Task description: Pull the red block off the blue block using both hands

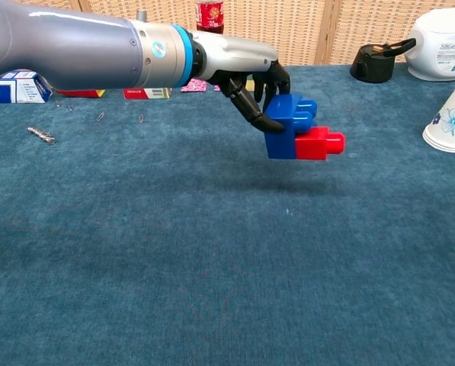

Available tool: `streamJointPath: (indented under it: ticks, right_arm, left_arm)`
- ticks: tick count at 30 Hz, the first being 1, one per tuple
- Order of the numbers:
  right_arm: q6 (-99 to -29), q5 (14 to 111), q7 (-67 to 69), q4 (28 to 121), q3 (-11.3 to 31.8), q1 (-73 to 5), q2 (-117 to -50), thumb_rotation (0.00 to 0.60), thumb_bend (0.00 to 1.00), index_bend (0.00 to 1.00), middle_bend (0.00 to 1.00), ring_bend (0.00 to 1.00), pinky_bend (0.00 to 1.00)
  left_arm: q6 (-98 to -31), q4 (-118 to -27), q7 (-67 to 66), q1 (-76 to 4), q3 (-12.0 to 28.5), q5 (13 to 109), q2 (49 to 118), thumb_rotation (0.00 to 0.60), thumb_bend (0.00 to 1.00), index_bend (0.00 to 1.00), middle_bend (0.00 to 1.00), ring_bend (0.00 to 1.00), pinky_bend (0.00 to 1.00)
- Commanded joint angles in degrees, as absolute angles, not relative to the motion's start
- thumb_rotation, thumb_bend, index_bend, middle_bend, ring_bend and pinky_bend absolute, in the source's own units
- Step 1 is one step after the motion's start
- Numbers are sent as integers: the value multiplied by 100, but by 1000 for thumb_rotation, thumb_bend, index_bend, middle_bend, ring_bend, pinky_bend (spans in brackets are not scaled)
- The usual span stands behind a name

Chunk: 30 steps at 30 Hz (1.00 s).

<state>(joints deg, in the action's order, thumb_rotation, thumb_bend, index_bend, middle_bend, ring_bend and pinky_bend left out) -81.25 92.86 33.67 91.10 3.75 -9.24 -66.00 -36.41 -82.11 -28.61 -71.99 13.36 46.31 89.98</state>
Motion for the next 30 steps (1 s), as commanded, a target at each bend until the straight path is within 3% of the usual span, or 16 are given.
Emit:
streamJointPath:
  ticks: [1,13,30]
  right_arm:
    - [-8100,9342,3366,9180,495,-1066,-6707,599,202,399,461,610,583]
    - [-7938,9321,2329,9364,672,-1434,-7172,599,194,398,461,631,589]
    - [-7546,8874,785,9651,841,-1797,-7656,600,190,392,469,654,589]
  left_arm:
    - [-3534,-8284,-2856,-7449,1420,4110,9019,345,382,585,412,320,396]
    - [-3473,-8189,-2898,-8312,1500,2598,9118,341,379,585,412,319,396]
    - [-3725,-8153,-3014,-9019,1331,1663,9286,337,377,585,412,319,396]
